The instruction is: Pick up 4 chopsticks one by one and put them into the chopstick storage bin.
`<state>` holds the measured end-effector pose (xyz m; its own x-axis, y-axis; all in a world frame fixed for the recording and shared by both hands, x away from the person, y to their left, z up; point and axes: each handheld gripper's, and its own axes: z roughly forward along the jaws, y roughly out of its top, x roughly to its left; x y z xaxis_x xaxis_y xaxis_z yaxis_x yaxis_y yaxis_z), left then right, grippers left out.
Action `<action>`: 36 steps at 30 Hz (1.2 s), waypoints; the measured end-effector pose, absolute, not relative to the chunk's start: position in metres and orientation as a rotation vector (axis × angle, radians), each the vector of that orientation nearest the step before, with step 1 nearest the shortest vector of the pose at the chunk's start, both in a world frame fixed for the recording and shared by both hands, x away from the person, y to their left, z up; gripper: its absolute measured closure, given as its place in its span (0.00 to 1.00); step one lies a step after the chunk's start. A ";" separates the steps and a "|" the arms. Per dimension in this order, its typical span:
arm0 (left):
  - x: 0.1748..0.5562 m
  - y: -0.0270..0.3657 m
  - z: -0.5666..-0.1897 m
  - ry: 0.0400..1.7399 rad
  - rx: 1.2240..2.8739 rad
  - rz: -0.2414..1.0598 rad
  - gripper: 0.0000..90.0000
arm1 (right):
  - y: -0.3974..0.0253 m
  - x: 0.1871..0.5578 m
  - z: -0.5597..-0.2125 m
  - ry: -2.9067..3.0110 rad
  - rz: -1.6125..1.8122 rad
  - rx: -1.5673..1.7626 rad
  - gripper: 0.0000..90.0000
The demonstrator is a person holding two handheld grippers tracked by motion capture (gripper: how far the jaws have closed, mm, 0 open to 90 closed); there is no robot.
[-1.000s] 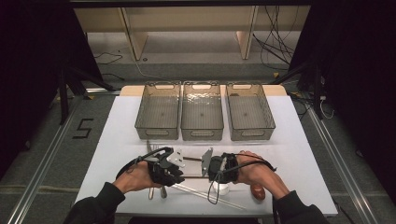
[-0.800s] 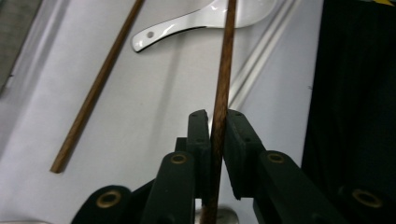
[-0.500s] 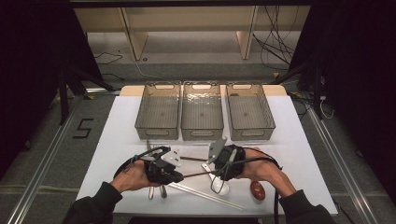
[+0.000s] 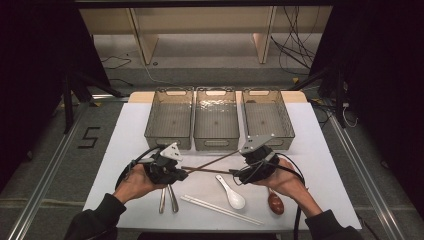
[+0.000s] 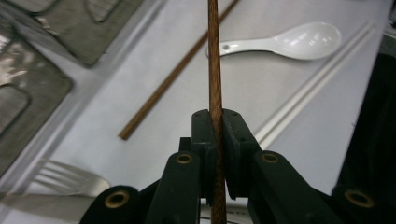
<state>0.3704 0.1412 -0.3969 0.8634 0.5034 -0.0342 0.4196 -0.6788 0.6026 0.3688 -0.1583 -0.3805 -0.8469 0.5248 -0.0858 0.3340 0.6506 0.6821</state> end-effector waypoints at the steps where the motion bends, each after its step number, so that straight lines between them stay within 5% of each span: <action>1: 0.372 0.143 -0.395 0.687 2.396 0.191 0.93 | -0.160 0.368 -0.382 2.581 1.007 0.715 0.34; 36: 0.480 0.197 -0.372 1.230 2.055 0.344 0.93 | -0.172 0.357 -0.401 2.562 1.085 0.834 0.28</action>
